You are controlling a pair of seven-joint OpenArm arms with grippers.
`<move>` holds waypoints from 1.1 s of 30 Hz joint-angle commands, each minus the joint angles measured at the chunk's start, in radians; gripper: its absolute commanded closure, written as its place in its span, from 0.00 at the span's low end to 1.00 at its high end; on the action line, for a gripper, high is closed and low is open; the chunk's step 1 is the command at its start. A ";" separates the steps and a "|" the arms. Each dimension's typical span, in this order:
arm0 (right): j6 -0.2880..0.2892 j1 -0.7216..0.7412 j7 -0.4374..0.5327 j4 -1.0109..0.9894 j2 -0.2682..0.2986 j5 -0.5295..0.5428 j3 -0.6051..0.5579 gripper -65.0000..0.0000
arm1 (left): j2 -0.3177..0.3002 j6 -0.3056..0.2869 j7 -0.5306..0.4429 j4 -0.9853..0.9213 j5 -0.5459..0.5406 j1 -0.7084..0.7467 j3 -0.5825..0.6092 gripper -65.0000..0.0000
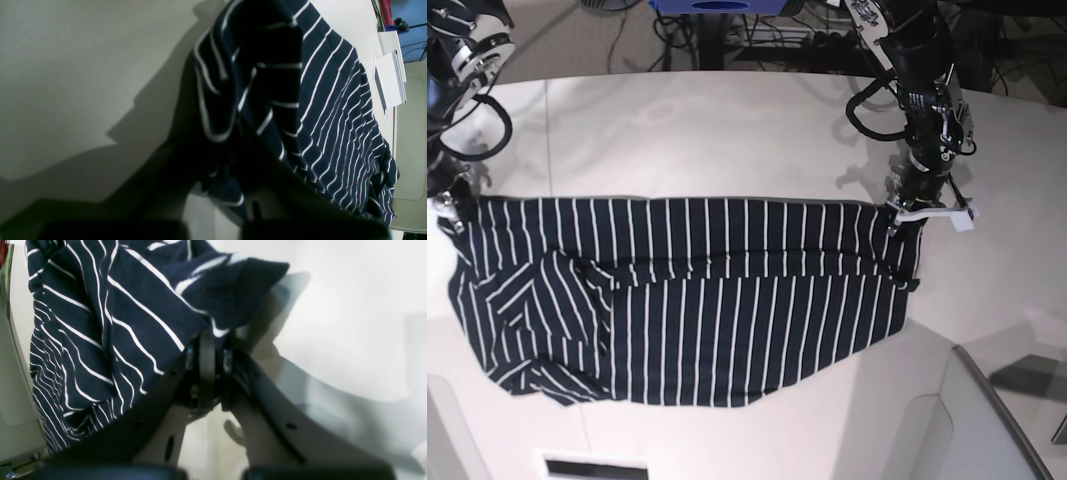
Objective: Layout the t-shirt on the table in an organized manner, then fold the t-shirt properly
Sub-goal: 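Lift the shirt with both grippers and drag it toward the robot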
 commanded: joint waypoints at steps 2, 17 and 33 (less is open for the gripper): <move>0.028 0.006 -0.044 0.051 0.017 -0.003 -0.003 1.00 | 0.001 0.033 0.043 0.042 0.010 0.021 -0.001 1.00; 0.045 -0.051 -0.419 0.615 -0.047 0.000 -0.050 1.00 | 0.067 0.038 0.298 0.571 0.007 0.113 -0.003 1.00; 0.089 0.097 -0.393 0.689 -0.041 0.003 -0.098 1.00 | 0.054 0.096 0.300 0.599 0.007 -0.016 -0.003 1.00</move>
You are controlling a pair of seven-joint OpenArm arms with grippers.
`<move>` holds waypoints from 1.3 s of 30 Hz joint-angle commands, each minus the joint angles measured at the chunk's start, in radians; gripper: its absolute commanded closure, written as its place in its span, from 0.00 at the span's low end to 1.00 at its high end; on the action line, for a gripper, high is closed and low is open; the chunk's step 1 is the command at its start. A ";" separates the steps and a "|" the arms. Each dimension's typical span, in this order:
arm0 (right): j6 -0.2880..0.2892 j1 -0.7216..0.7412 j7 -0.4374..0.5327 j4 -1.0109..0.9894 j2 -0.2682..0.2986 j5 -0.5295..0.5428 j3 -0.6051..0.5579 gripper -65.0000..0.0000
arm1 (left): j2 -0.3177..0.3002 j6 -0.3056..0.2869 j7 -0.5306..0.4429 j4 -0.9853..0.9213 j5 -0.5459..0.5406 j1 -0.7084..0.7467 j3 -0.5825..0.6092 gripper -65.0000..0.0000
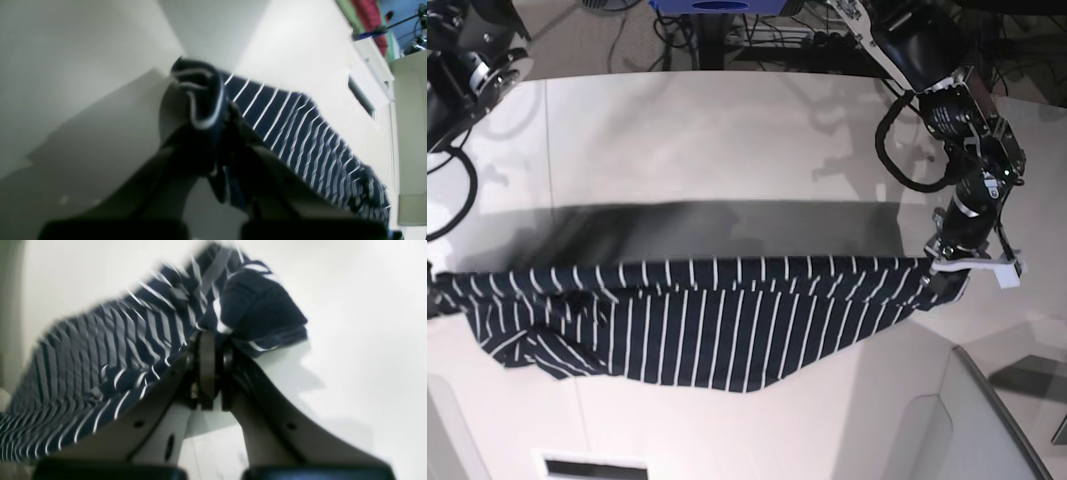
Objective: Layout the t-shirt on the table in an organized manner, then fold the t-shirt properly
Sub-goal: 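Lift the shirt with both grippers and drag it toward the robot, then lay the shirt down and hold its edge with both grippers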
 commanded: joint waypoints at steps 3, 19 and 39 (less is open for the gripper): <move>0.002 0.009 0.000 0.034 0.021 0.006 0.000 1.00 | -0.002 -0.006 -0.024 0.032 -0.014 -0.019 0.000 1.00; 0.009 -0.213 0.000 0.025 -0.013 0.006 0.006 1.00 | -0.002 -0.009 -0.044 -0.010 -0.012 0.216 0.003 1.00; 0.009 -0.443 0.126 0.022 -0.050 0.006 0.000 1.00 | -0.044 -0.010 -0.161 -0.088 -0.003 0.356 0.009 1.00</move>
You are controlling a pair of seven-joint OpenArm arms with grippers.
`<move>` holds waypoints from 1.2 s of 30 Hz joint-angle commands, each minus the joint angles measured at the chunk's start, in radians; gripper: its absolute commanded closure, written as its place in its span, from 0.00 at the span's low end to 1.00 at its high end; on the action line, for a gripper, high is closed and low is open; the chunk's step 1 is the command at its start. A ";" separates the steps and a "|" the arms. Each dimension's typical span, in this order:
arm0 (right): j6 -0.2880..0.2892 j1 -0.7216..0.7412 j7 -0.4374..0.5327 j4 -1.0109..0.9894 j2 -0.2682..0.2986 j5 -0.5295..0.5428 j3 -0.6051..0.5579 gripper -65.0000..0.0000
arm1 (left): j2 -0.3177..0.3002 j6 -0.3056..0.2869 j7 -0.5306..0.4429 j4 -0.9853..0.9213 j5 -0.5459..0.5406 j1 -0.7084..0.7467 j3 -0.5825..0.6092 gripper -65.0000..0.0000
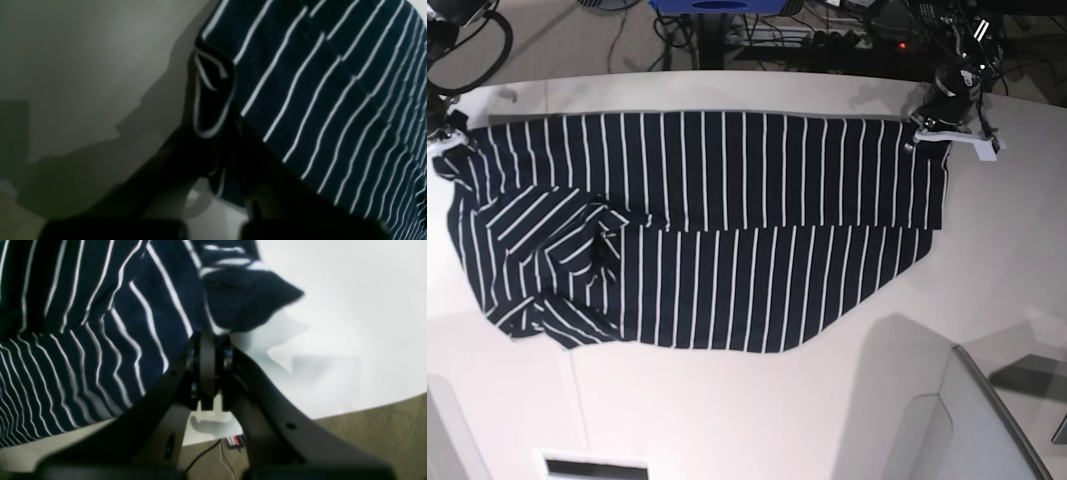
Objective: Layout the t-shirt on the table in an organized manner, then fold the t-shirt properly
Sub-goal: 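Lay the shirt down and hold its edge with both grippers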
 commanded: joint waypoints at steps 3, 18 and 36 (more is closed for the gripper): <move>0.001 0.001 0.028 0.014 0.017 0.018 0.002 1.00 | -0.016 -0.009 -0.023 0.020 -0.008 0.009 -0.006 1.00; 0.003 -0.070 0.031 0.016 0.015 0.018 0.002 1.00 | -0.016 -0.009 -0.107 0.014 -0.008 0.069 -0.003 1.00; 0.001 -0.079 0.026 0.025 0.015 0.018 0.010 0.41 | -0.016 -0.009 -0.115 0.030 -0.008 0.092 -0.002 0.91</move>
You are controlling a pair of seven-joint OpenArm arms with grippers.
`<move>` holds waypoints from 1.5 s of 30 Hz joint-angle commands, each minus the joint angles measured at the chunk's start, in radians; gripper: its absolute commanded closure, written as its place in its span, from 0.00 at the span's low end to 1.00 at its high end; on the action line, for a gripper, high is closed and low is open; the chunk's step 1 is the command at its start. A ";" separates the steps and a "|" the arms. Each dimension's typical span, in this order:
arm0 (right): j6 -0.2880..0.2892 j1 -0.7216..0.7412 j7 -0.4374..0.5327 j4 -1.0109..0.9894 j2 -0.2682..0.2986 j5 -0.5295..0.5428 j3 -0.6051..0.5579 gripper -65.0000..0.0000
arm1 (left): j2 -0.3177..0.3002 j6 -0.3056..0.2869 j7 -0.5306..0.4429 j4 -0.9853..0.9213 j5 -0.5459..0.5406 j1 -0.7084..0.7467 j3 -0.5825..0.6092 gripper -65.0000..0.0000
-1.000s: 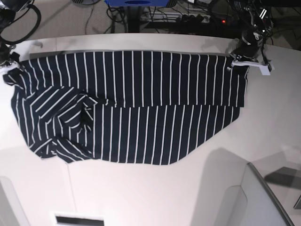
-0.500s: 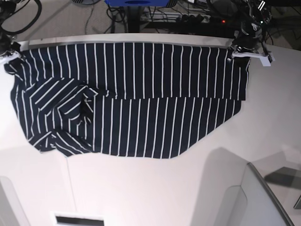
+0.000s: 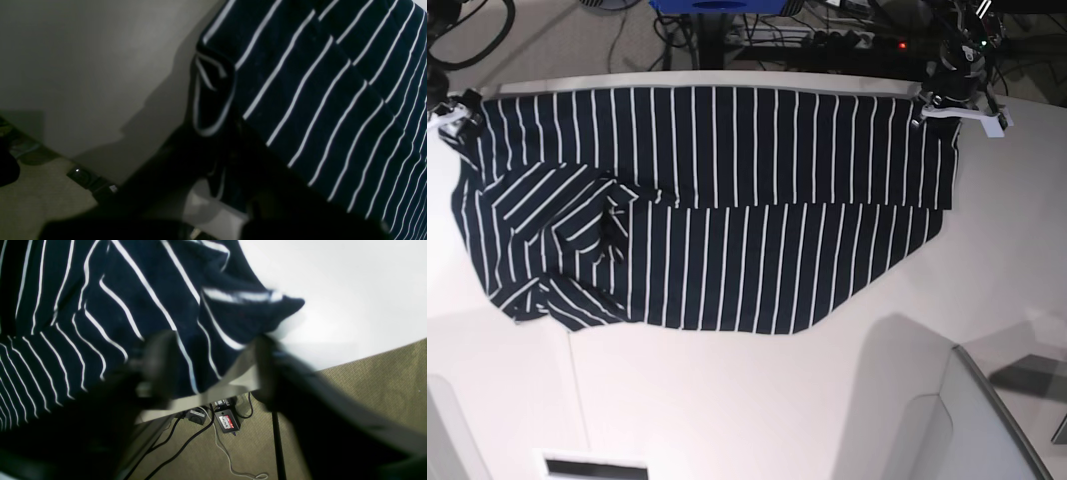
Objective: Layout the t-shirt on the table in an organized manner, then fold the t-shirt properly
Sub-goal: 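Lay the shirt down and hold its edge with both grippers, then release the shirt edge and lower both grippers onto the shirt's side edges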
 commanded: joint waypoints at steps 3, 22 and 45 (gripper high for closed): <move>0.001 0.000 0.019 0.022 0.016 0.014 0.008 0.32 | -0.010 -0.003 -0.019 0.045 -0.008 0.008 -0.010 0.50; 0.001 0.013 0.020 0.164 0.019 0.011 0.120 0.32 | -0.116 -0.003 0.007 0.269 -0.008 -0.042 -0.079 0.12; 0.140 -0.030 0.020 0.231 0.018 0.008 -0.134 0.49 | -0.275 -0.081 0.202 -0.230 0.604 -0.613 0.622 1.00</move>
